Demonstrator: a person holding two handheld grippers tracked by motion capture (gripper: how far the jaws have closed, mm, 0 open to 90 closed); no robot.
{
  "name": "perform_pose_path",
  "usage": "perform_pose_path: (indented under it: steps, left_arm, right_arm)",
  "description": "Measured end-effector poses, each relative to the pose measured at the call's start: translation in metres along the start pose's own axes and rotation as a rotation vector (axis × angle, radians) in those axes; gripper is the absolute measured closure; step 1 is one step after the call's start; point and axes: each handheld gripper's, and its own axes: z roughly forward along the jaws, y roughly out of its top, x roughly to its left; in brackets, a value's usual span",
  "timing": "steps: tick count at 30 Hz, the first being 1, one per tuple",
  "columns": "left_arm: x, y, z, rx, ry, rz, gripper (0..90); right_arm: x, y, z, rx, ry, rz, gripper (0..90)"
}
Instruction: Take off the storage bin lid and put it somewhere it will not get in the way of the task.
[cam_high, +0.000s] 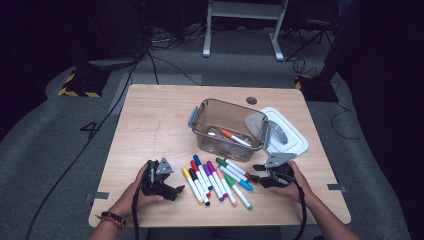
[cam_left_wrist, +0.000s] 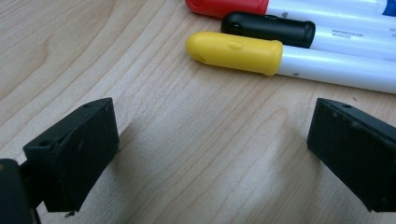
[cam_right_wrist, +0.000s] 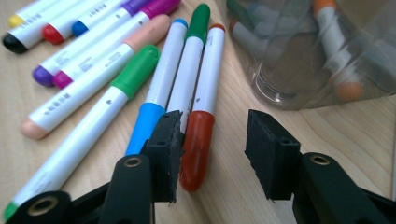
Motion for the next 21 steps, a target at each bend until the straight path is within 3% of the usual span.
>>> perform_pose_path:
  steps: [7, 10, 16, 21]
  left_arm:
    - [0.0, 0.0, 0.0, 0.001, 0.001, -0.003, 2.3]
    - [-0.001, 0.0, 0.0, 0.001, 0.003, -0.004, 2.3]
    - [-0.001, 0.0, 0.0, 0.001, 0.006, -0.005, 2.3]
    - [-0.001, 0.0, 0.0, 0.001, 0.006, -0.005, 2.3]
  right_arm:
    - [-0.006, 0.0, 0.016, 0.042, 0.004, 0.01, 62.6]
    - [-0.011, -0.002, 0.019, 0.051, 0.014, 0.035, 73.5]
    - [-0.015, -0.004, 0.015, 0.063, 0.02, 0.04, 74.7]
    - [-0.014, -0.005, 0.012, 0.075, 0.025, 0.014, 75.1]
